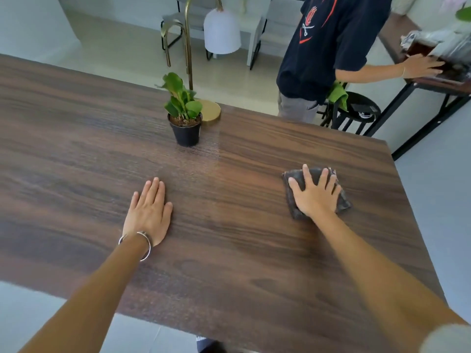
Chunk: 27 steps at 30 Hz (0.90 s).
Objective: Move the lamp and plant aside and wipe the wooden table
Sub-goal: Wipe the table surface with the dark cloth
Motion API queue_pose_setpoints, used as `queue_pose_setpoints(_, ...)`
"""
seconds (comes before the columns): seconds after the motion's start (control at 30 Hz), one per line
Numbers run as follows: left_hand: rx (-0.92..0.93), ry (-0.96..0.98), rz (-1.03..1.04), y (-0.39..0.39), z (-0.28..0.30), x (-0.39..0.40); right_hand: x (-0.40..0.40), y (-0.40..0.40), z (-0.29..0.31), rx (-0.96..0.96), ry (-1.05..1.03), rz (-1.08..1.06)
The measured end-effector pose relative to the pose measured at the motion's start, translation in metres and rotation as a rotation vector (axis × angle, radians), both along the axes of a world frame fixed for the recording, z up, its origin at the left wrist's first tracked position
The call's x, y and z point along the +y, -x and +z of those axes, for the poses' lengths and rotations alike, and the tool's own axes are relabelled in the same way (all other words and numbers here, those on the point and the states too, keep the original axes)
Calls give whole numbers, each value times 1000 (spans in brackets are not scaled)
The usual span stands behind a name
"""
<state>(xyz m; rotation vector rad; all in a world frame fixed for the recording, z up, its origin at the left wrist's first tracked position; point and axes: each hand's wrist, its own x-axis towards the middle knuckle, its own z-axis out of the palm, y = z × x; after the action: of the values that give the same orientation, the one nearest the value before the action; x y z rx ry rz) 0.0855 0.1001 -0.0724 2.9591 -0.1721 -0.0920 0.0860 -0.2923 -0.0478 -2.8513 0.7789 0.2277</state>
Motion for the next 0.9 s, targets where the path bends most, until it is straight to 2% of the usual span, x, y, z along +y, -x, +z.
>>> queue_pose_setpoints(0.07, -1, -10, 20, 3, 0, -2, 52, -23, -4, -27, -41, 68)
queue_pose_setpoints(0.13, 6, -28, 19, 3, 1, -1, 119, -6, -14, -87, -66, 358)
queue_pose_setpoints(0.2, 16, -43, 14, 4, 0, 1, 163, 44, -21, -153, -38, 632)
queue_pose_setpoints(0.3, 13, -45, 7, 5, 0, -1, 140, 123, -29, -238, -47, 840)
queue_pose_setpoints(0.37, -3, -33, 9, 5, -1, -1, 86, 144, -26, -197, -28, 834)
queue_pose_setpoints(0.47, -7, -13, 5, 5, -1, -1, 22, 104, -12, -60, 29, 512)
queue_pose_setpoints(0.53, -4, -9, 0, 4, -1, -1, 20, 47, -3, -34, 38, 243)
queue_pose_setpoints(0.6, -11, -10, -12, 4, -2, -1, 48, -13, 1, -32, -1, 80)
queue_pose_setpoints(0.67, -19, -3, -19, 4, -4, 0, 97, -47, -4, -31, -31, 129)
queue_pose_setpoints(0.73, -25, 15, -25, 4, -5, 1, 146, -39, -11, -65, -18, 341)
queue_pose_setpoints(0.83, -24, 34, -31, 5, -3, 1, 169, 39, -20, -172, -15, 654)
queue_pose_setpoints(0.9, -25, 37, -28, 6, -3, 0, 144, 86, -23, -176, -28, 739)
